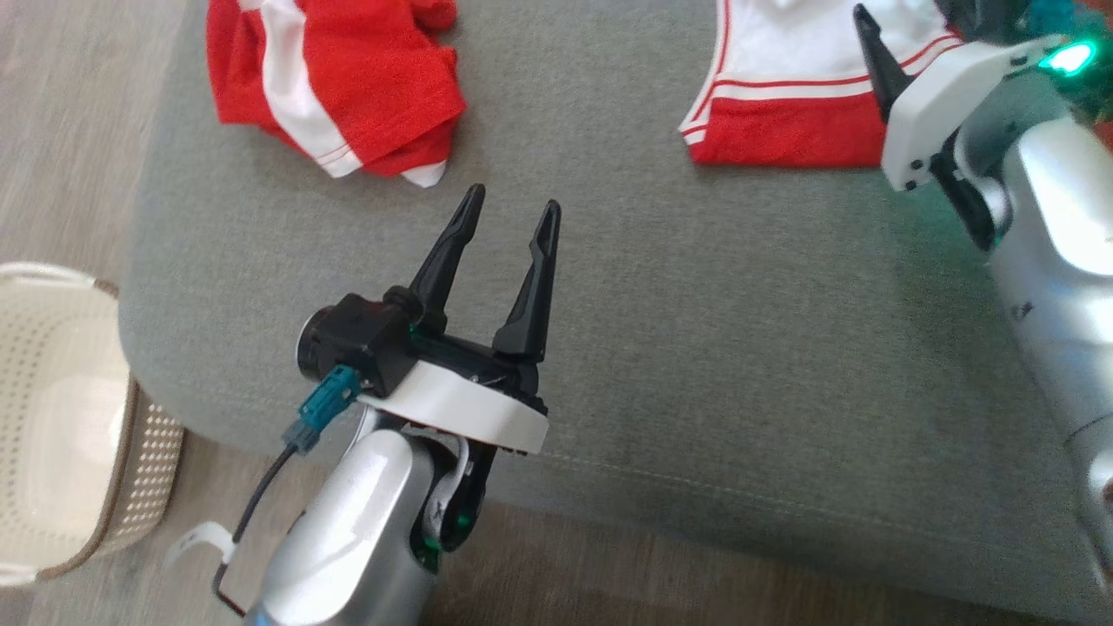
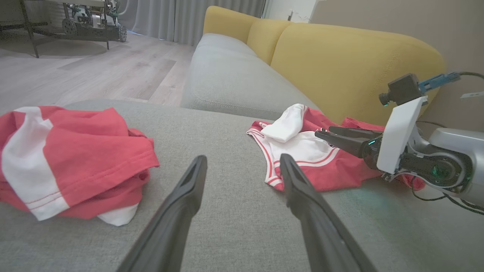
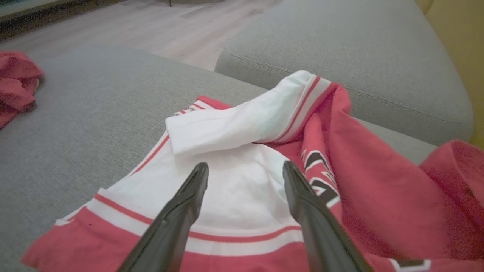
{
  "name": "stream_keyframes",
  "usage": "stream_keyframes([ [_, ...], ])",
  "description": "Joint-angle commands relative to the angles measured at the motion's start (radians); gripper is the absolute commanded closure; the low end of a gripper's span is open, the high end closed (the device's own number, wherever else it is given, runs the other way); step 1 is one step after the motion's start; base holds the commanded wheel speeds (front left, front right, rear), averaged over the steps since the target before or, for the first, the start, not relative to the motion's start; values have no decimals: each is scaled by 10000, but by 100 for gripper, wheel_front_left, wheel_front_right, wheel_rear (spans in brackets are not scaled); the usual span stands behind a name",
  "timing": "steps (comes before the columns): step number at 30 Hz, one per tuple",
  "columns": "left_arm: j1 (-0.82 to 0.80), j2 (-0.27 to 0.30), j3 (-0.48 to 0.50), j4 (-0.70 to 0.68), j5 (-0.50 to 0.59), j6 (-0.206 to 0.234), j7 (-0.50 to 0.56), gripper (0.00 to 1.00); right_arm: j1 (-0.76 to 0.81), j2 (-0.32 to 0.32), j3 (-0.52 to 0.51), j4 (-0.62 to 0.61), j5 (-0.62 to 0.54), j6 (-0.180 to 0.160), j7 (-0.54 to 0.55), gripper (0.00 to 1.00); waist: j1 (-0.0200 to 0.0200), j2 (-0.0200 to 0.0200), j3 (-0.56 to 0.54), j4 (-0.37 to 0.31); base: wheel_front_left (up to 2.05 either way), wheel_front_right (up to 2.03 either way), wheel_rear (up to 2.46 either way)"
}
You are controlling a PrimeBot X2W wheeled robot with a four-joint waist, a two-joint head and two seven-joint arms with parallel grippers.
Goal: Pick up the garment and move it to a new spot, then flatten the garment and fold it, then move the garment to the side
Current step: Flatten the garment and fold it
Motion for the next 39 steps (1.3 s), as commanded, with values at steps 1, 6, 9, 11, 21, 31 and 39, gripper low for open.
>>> stream_keyframes([
  [1, -303, 47, 265, -390, -78, 74, -51, 0, -259, -28, 186, -138, 30, -2, 24, 0, 0, 0, 203, 206, 0, 0, 0],
  [6, -490, 47, 159, -464, -215, 144, -51, 0, -951, -369, 521, 809, 73, -2, -31, 0, 0, 0, 461, 465, 0, 0, 0],
  [9, -559, 47, 121, -493, -269, 170, -51, 0, -1292, -517, 643, 1296, -6, -2, -149, 0, 0, 0, 585, 569, 0, 0, 0],
  [11, -573, 47, 95, -510, -300, 185, -51, 0, -1439, -517, 714, 1597, 49, -2, -158, 0, 0, 0, 648, 613, 0, 0, 0],
  [21, -676, 47, 134, -421, -338, 246, -51, 0, -1727, -262, 1384, 2207, 864, -2, -418, 100, 0, 0, 702, 452, 0, 0, 0],
  [31, -511, 47, 472, -157, -30, 181, -51, 0, -877, 216, 2899, 1103, 2031, -2, -1114, 100, 0, 0, -216, -430, 0, 0, 0],
  [39, -150, 47, 890, 83, 290, 117, -51, 0, 217, 106, 4282, -698, 3128, -2, -1256, 100, 0, 0, -1170, -1230, 0, 0, 0],
])
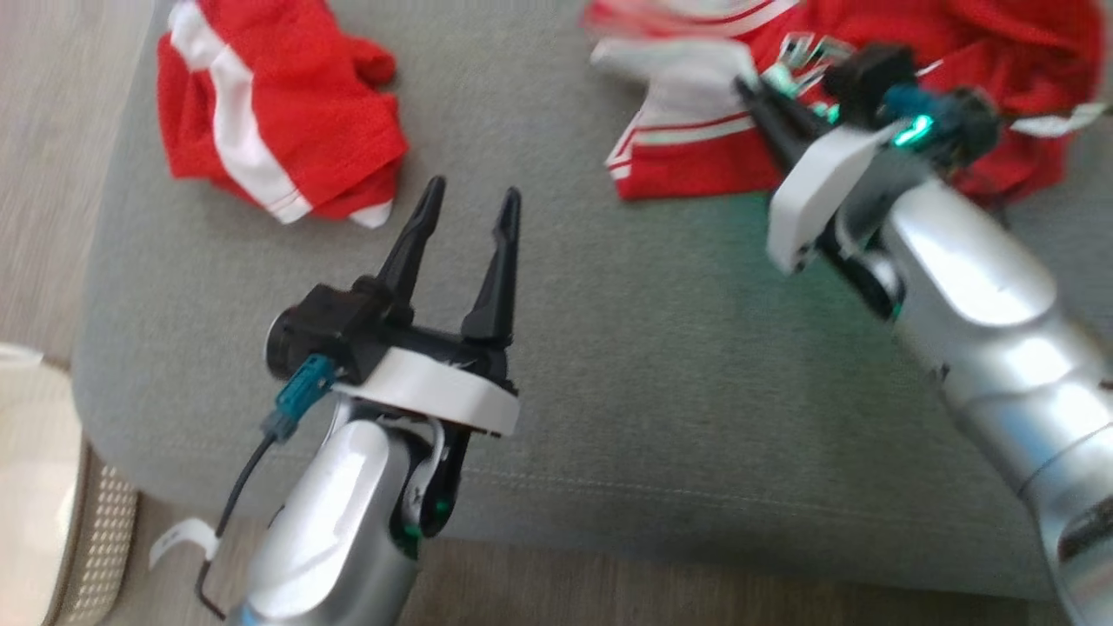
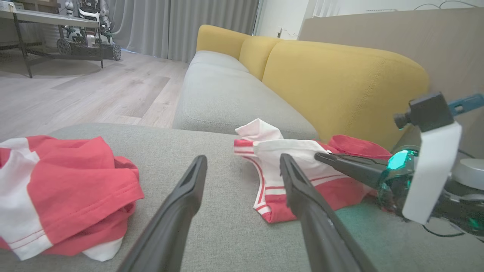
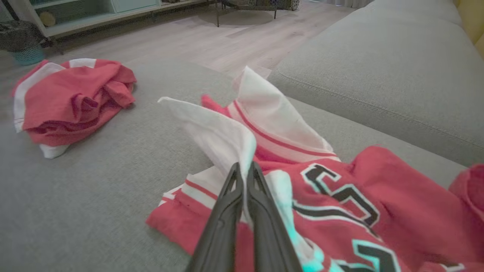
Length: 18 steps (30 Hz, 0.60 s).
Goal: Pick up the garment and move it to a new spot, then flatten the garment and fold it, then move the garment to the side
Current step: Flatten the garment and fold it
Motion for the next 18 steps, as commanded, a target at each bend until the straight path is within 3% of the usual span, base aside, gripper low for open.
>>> stream_keyframes([
  [1, -39, 80, 367, -277, 116, -25, -51, 0, 166, 40, 90, -392, 98, -2, -114, 100, 0, 0, -374, -365, 0, 0, 0],
  [12, 523, 80, 800, -98, 260, -104, -51, 0, 2043, -415, 1238, -2055, 396, -2, 415, 100, 0, 0, -1210, -936, 0, 0, 0],
  [13, 546, 80, 820, -88, 274, -117, -51, 0, 2194, -456, 1305, -2086, 345, -2, 459, 75, 0, 0, -1256, -954, 0, 0, 0],
  [14, 569, 80, 837, -78, 289, -127, -51, 0, 2354, -475, 1300, -2092, 360, -2, 515, 0, 0, 0, -1301, -973, 0, 0, 0],
  [18, 655, 80, 905, -70, 326, -127, -51, 0, 2812, -570, 1115, -2211, 403, -2, 717, 0, 0, 0, -1455, -1064, 0, 0, 0],
])
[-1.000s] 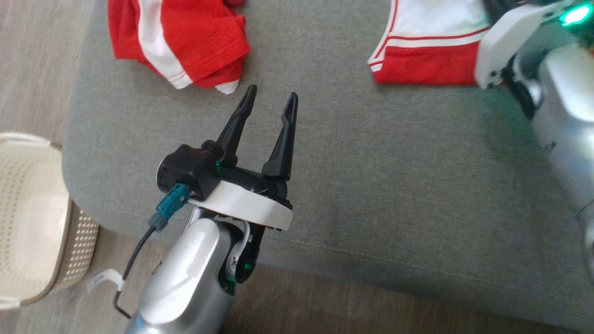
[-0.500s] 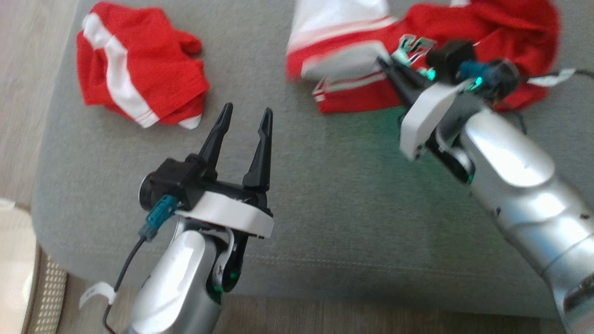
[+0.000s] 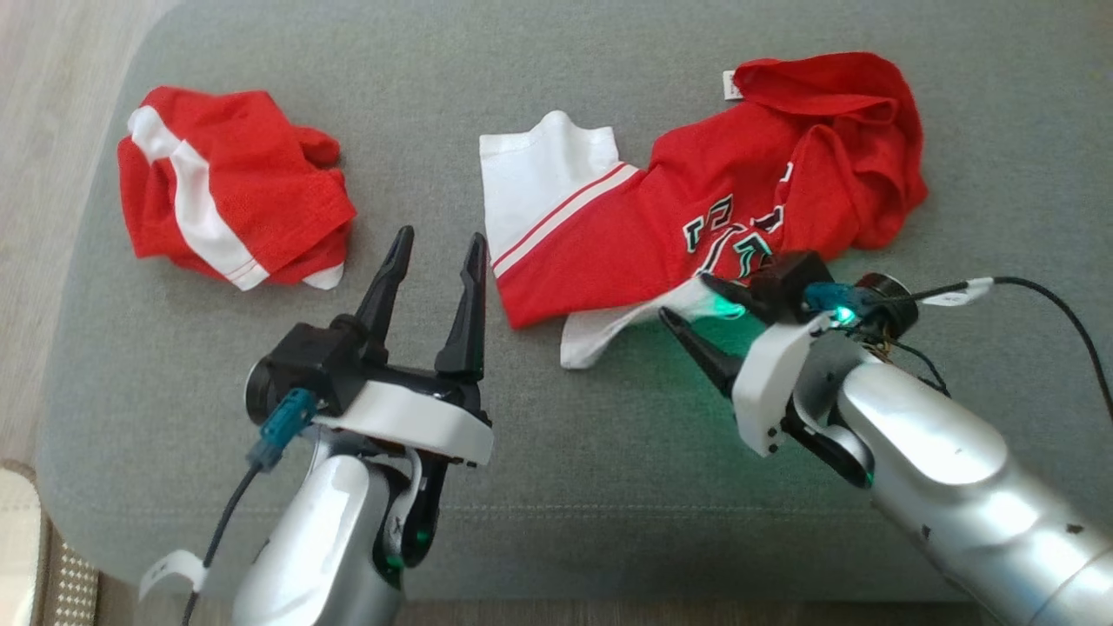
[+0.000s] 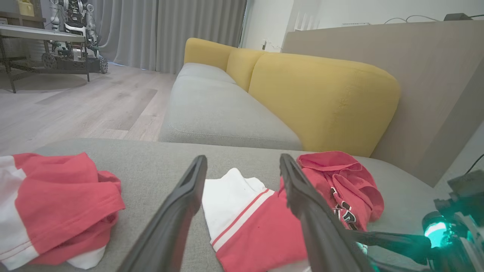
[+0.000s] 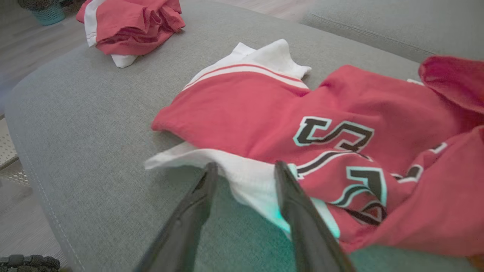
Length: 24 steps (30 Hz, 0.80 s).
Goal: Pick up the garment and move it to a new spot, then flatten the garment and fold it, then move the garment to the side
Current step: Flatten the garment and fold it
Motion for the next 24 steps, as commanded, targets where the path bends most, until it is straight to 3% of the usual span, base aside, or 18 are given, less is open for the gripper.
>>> stream_keyframes([
  [1, -108, 74, 380, -313, 98, -35, -51, 0, 95, -56, -291, -330, 32, -2, -33, 0, 0, 0, -99, -69, 0, 0, 0],
  [12, 71, 74, 512, -410, 203, -7, -51, 0, 892, 87, -3298, -747, -919, -2, -844, 0, 0, 0, -346, -590, 0, 0, 0],
  [18, 68, 74, 552, -497, 148, 28, -51, 0, 1975, 788, -5452, -1712, -1977, -2, -1503, 0, 0, 0, -307, -838, 0, 0, 0],
  [24, 81, 74, 598, -472, 86, 8, -51, 0, 3335, 1771, -6552, -3056, -2626, -2, -1726, 0, 0, 0, -233, -1071, 0, 0, 0],
])
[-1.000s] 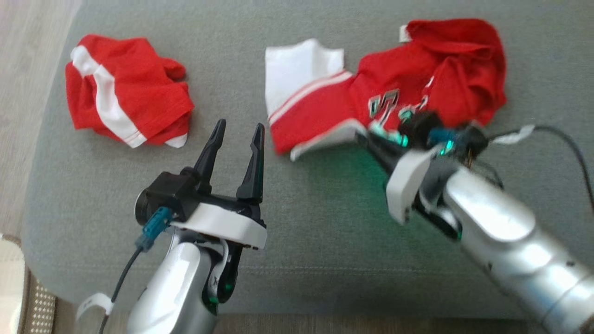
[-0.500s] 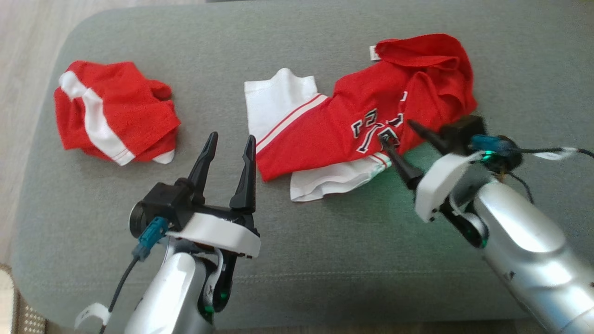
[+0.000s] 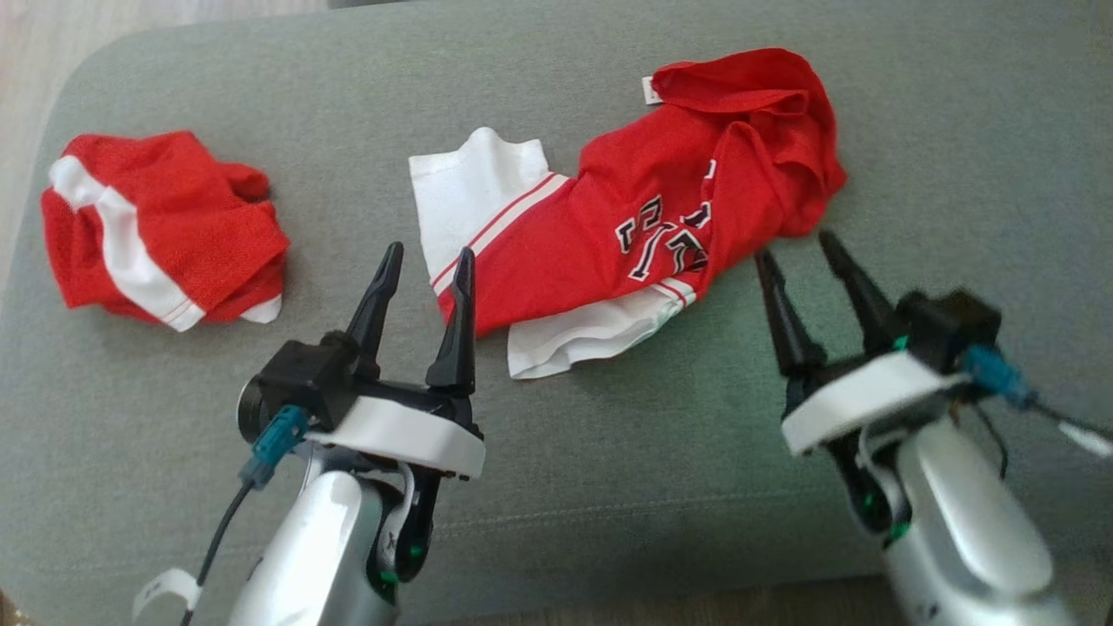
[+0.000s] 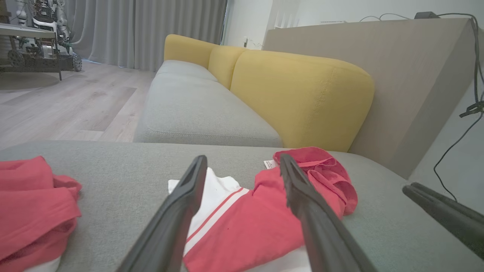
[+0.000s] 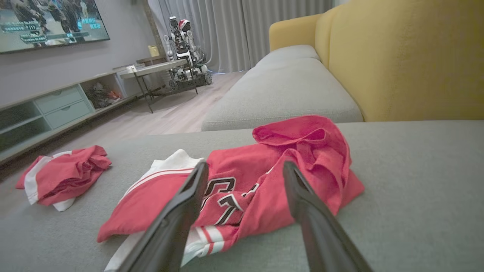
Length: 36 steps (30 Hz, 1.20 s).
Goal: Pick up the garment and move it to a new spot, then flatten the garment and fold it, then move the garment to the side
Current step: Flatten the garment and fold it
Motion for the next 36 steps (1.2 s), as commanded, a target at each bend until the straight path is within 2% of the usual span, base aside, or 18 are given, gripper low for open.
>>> stream_keyframes([
  [1, -302, 70, 396, -307, -9, -2, -51, 0, -6, 119, 53, -471, -120, -2, -127, 0, 0, -1, 26, -80, 0, 0, 0],
  [7, -383, 70, 490, -225, 25, -47, -51, 0, 778, 600, -285, -1420, -670, -2, -195, 0, 0, -1, 32, -425, 0, 0, 0],
  [12, -522, 70, 616, 81, 153, -96, -51, 0, 966, 723, -399, -1808, -854, -2, -208, 0, 0, -1, 86, -753, 0, 0, 0],
  [17, -1181, 70, 742, 897, 334, -124, -51, 0, 959, 784, -356, -2161, -943, -2, -215, 0, 0, -1, 608, -1167, 0, 0, 0],
  [24, -3155, 115, 705, 3265, 871, -299, 18, 0, 790, 823, -311, -2521, -978, -2, -219, 0, 0, -1, 1510, -1713, 0, 0, 0],
  [30, -5109, 436, 694, 5703, 1282, -2, 897, 0, 582, 828, -113, -2850, -614, -2, -220, 0, 0, -1, 2081, -2110, 0, 0, 0],
  [36, -6354, 792, 688, 7456, 1572, 407, 1392, 0, 534, 830, 37, -2925, -357, -2, -221, 0, 0, -1, 2293, -2338, 0, 0, 0],
])
